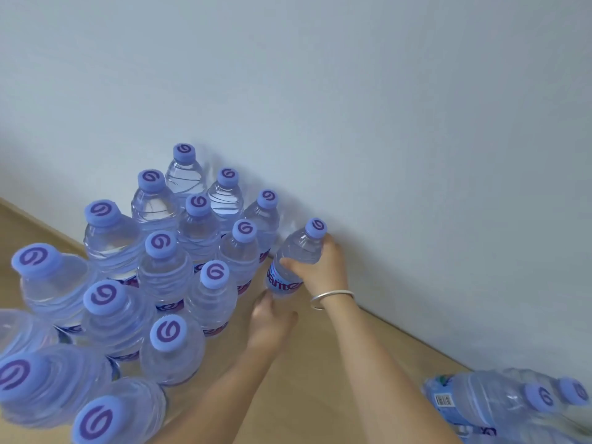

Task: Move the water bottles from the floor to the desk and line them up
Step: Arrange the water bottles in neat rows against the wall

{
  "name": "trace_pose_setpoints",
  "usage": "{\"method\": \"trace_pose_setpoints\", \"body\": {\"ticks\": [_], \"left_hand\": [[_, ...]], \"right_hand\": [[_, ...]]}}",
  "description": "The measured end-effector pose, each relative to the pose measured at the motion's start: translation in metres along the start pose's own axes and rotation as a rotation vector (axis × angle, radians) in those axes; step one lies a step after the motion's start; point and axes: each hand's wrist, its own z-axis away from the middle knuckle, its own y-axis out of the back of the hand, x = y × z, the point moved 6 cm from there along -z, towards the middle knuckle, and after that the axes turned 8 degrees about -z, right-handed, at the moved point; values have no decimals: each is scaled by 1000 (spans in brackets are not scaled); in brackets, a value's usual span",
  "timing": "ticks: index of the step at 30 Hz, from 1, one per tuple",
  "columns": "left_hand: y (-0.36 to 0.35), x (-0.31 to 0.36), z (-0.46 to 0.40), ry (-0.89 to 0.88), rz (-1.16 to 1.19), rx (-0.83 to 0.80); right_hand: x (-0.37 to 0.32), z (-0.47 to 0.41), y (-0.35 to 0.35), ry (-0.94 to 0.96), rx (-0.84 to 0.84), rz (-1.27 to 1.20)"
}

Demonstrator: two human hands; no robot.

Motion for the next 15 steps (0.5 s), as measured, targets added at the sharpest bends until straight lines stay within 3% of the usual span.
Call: {"method": "trace_pose_setpoints", "body": {"ticks": [15], "left_hand": [[1,10,-16,41,53,-43]], "right_hand": [[2,-4,-11,30,38,-53]]}}
